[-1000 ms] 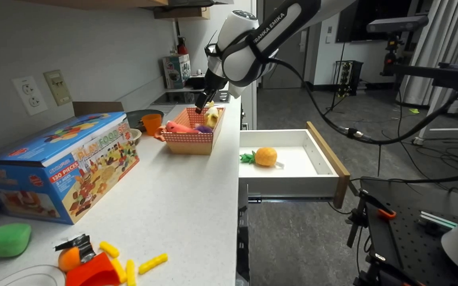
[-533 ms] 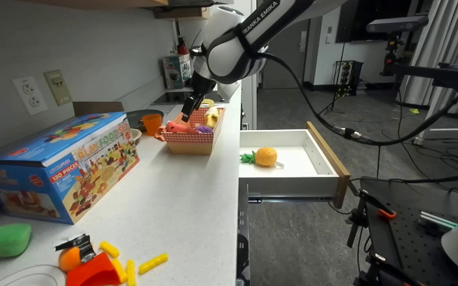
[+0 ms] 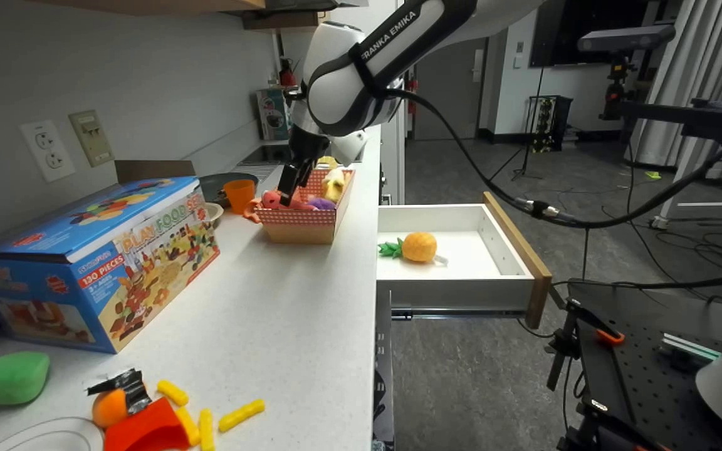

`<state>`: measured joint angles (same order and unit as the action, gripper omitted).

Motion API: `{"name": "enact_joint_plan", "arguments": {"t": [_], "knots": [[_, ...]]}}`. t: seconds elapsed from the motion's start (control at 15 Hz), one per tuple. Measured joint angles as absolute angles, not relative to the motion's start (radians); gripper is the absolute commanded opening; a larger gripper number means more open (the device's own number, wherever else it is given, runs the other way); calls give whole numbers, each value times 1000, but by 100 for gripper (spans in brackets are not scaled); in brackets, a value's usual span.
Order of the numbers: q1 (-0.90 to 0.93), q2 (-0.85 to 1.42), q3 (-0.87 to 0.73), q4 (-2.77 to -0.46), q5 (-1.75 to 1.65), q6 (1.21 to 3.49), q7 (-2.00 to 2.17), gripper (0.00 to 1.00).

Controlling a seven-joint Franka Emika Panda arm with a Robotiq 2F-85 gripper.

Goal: Open the drawer and put some of the plush toys from the basket in the drawer and close it

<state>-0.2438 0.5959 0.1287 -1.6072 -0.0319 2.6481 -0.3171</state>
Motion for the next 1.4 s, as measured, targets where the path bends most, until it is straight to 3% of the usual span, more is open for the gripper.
{"name": "enact_joint_plan", "arguments": {"t": [0.4,0.47,0.53,0.6,0.73,1.13,1.27,1.4], "knots": [[-229,683,100,-1488,-32,2621,-316,100],[-229,696,97,-1470,-32,2609,-316,93],[-229,709,95,-1454,-32,2596,-316,77],[-230,722,95,-1438,-31,2583,-316,69],[-230,746,95,-1411,-27,2555,-316,60],[-230,784,95,-1360,-8,2515,-316,13],[-232,778,95,-1358,-8,2518,-316,0],[-235,756,94,-1367,-8,2535,-317,1]]}}
